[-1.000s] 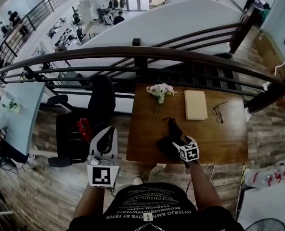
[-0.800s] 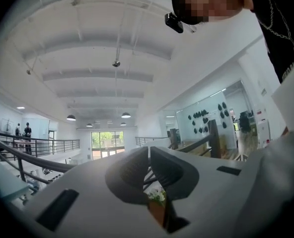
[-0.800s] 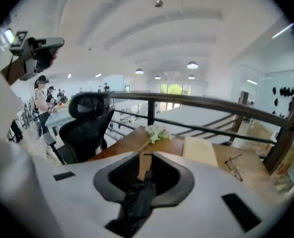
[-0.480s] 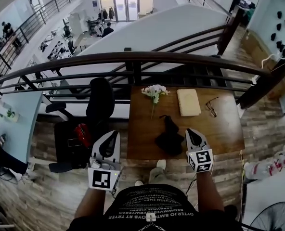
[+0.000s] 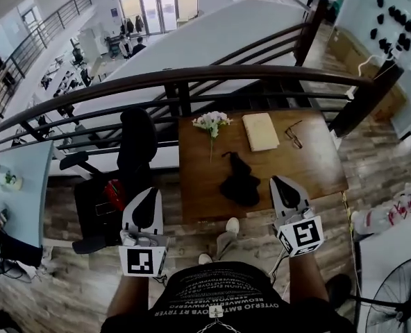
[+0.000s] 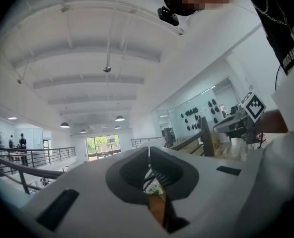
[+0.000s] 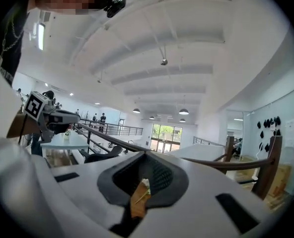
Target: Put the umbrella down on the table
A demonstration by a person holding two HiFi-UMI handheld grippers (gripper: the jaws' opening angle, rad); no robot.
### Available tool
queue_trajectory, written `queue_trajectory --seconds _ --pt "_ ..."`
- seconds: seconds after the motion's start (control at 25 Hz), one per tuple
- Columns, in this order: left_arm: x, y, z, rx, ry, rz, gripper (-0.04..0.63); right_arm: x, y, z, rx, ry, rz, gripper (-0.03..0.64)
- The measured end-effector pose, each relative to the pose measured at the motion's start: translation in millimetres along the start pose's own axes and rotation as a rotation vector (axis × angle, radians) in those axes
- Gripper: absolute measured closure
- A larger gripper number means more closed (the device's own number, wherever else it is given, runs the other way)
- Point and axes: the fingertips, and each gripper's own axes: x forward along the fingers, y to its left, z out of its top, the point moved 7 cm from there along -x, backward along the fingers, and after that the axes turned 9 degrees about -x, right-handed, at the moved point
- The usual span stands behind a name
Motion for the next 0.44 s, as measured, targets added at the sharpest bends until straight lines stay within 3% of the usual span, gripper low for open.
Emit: queue_trajectory --seconds 0.44 --pt "22 -14 -10 -0.011 0.012 -0.054 0.561 5 5 -20 0.011 0.04 0.011 0.601"
